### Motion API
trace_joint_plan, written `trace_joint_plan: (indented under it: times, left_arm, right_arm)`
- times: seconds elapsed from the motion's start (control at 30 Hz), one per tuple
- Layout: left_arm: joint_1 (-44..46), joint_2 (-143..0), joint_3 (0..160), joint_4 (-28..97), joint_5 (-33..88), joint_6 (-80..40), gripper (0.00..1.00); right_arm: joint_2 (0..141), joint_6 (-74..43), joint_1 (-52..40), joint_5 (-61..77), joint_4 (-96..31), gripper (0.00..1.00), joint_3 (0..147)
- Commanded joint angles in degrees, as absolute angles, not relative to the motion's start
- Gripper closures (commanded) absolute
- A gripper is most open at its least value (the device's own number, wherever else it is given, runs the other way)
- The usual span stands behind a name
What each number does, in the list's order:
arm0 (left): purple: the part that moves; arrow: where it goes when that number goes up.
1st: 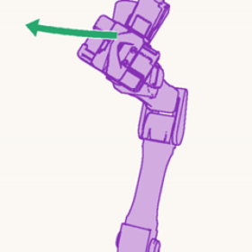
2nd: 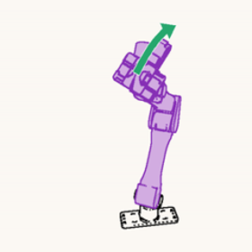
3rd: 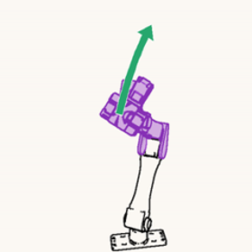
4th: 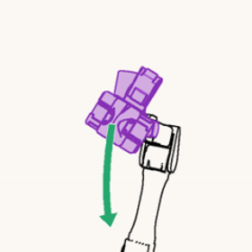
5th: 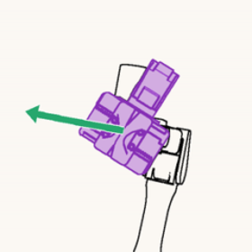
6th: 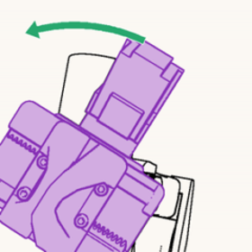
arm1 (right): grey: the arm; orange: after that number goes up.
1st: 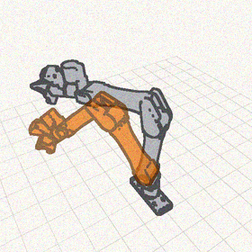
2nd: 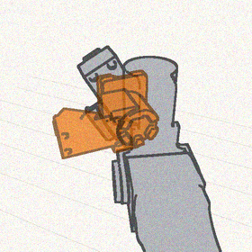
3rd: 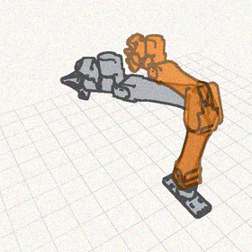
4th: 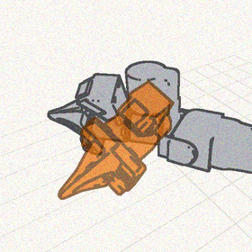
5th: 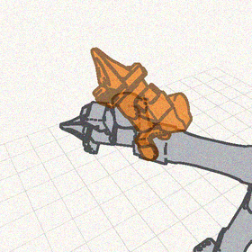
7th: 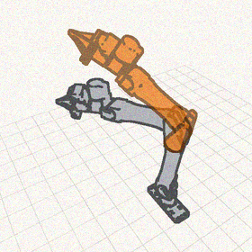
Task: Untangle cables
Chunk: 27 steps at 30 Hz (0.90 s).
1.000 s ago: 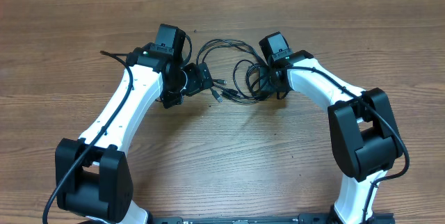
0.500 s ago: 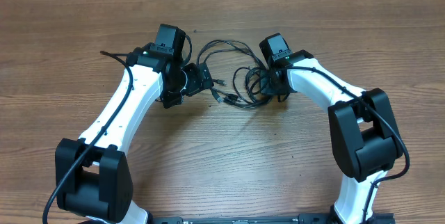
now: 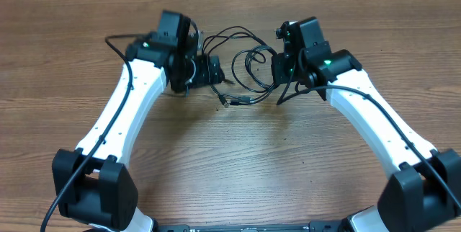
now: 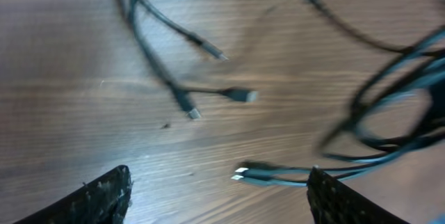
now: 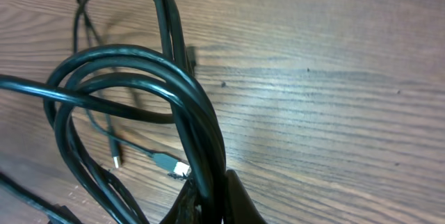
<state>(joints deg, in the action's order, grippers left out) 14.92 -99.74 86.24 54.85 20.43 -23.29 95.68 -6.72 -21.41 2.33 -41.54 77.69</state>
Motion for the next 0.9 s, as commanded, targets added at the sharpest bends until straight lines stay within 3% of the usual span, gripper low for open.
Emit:
trace_joint_plan:
  times: [0.0, 0.2, 0.57, 0.6, 0.63, 0.7, 0.87]
  left_arm:
    - [14.1, -98.0, 94.2, 57.6, 23.4, -18.3, 0.18]
    - [12.3, -97.8, 103.7, 63.0, 23.4, -17.8, 0.17]
    - [11.8, -97.4, 105.9, 70.1, 23.8, -18.4, 0.17]
    - [11.8, -97.4, 105.9, 70.6, 23.8, -18.4, 0.16]
    - [11.8, -97.4, 105.9, 70.9, 23.4, -18.2, 0.07]
    - [12.0, -97.4, 105.9, 70.8, 23.4, -16.8, 0.0]
    - [12.2, -97.4, 105.9, 70.5, 23.4, -10.2, 0.0]
  right_arm:
    - [93.3, -3.1, -21.1, 4.0, -41.2, 0.96, 79.3]
    - [91.6, 3.2, -21.1, 6.4, -41.0, 0.96, 79.3]
    - [89.3, 1.8, -21.1, 9.3, -34.6, 0.96, 79.3]
    - [89.0, 0.9, -21.1, 9.4, -34.2, 0.96, 79.3]
    - [88.6, -0.7, -21.1, 11.2, -33.6, 0.96, 79.3]
    - [88.2, -0.7, -21.1, 14.7, -33.4, 0.96, 79.3]
    - [88.0, -3.3, -21.1, 22.3, -32.6, 0.96, 79.3]
